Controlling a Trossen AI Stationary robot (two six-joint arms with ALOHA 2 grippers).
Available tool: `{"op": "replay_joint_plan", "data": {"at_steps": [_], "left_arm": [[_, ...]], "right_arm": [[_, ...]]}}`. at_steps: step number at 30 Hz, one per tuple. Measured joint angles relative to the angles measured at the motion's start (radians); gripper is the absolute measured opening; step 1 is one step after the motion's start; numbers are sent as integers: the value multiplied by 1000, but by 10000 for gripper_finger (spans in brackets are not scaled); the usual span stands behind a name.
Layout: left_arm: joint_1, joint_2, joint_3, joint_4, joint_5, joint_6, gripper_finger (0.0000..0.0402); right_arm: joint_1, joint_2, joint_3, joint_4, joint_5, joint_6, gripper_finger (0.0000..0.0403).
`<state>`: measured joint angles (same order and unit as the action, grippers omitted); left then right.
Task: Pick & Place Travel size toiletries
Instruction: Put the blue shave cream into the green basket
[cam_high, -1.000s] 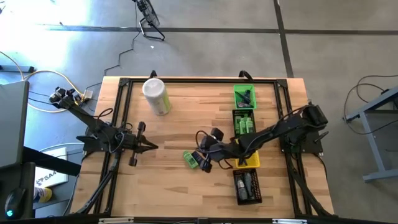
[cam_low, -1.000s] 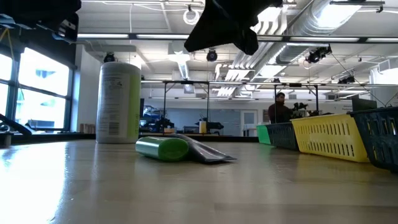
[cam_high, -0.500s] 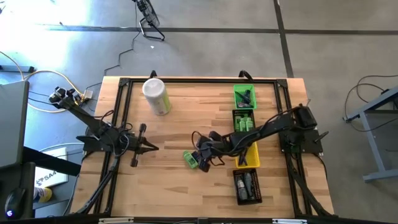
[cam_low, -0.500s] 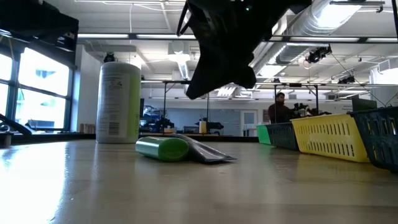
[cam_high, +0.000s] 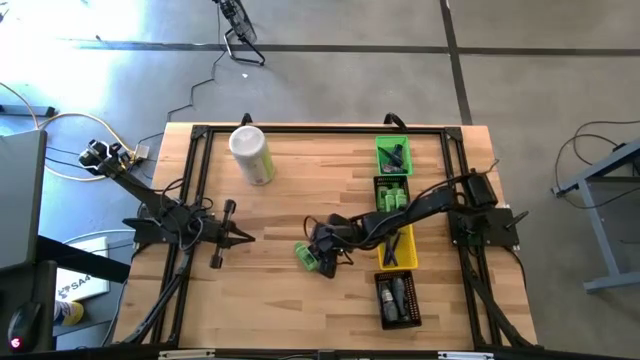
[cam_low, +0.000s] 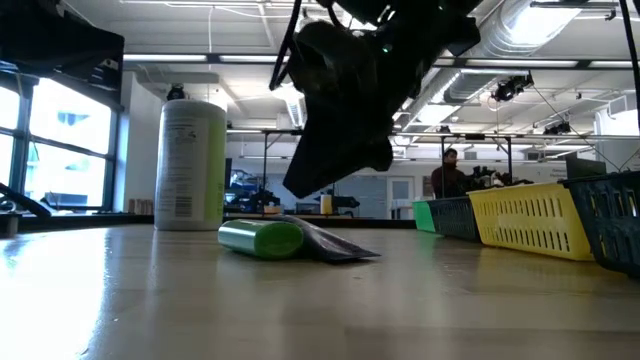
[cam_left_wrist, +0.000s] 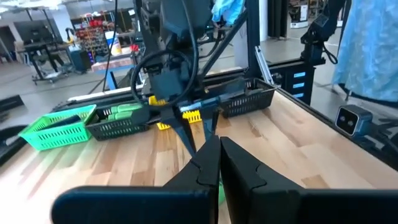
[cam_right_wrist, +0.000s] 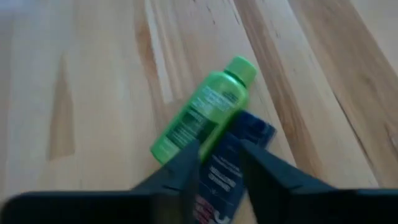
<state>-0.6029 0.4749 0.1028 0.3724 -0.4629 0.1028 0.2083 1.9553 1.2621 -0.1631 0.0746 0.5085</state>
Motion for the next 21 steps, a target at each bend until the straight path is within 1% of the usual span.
{"op": "replay_joint_plan", "data": {"at_steps": [5, 7, 9, 12, 15, 21], "left_arm": [[0, -2, 0, 3, -1, 48, 7], [0, -2, 0, 4, -1, 50, 7], [0, -2, 0, 3, -1, 50, 7], [0, -2, 0, 20, -1, 50, 7], [0, -2, 0, 29, -1, 50, 7], [0, -2, 0, 28, -1, 73, 7]], "right_arm": [[-2, 0, -1, -22, 11, 18, 208], [-1, 0, -1, -28, 13, 21, 240], [0, 0, -1, -28, 40, 34, 260], [1, 0, -1, -44, 100, 37, 270], [1, 0, -1, -72, 145, 37, 266], [4, 1, -1, -72, 156, 20, 249]]}}
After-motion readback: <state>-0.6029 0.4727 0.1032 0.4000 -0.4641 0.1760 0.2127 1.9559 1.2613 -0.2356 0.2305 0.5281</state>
